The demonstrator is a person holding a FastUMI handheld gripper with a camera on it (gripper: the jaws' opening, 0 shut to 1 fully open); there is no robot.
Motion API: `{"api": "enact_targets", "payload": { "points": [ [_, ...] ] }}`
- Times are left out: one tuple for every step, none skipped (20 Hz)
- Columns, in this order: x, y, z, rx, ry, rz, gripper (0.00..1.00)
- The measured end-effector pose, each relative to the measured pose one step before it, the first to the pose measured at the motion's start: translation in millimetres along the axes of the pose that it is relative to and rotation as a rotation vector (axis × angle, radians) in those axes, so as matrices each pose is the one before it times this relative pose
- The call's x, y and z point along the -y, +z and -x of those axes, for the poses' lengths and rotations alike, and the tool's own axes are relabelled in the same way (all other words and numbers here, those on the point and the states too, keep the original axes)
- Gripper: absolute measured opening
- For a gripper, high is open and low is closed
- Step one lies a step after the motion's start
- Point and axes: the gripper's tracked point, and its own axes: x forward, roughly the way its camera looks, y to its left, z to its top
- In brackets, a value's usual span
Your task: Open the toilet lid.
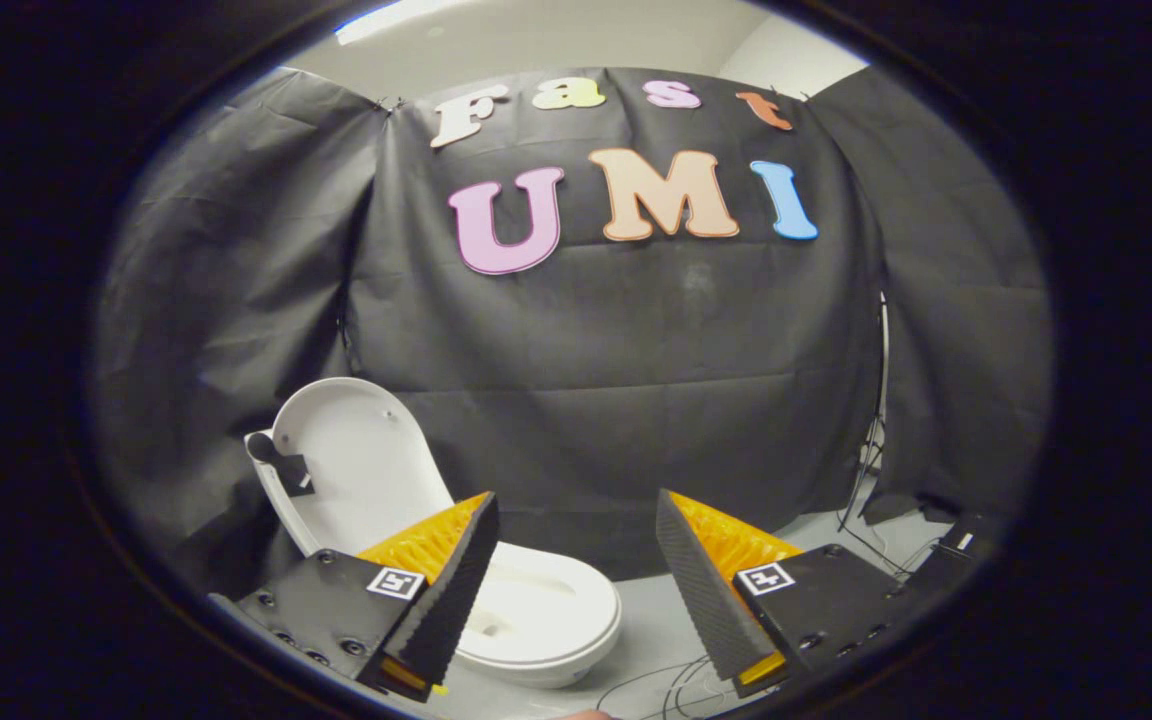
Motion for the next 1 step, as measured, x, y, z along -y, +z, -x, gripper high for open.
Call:
{"api": "enact_targets", "payload": {
  "points": [
    [2.64, -2.68, -0.61, -0.00812, -0.00420, 0.00230, 0.98]
  ]
}}
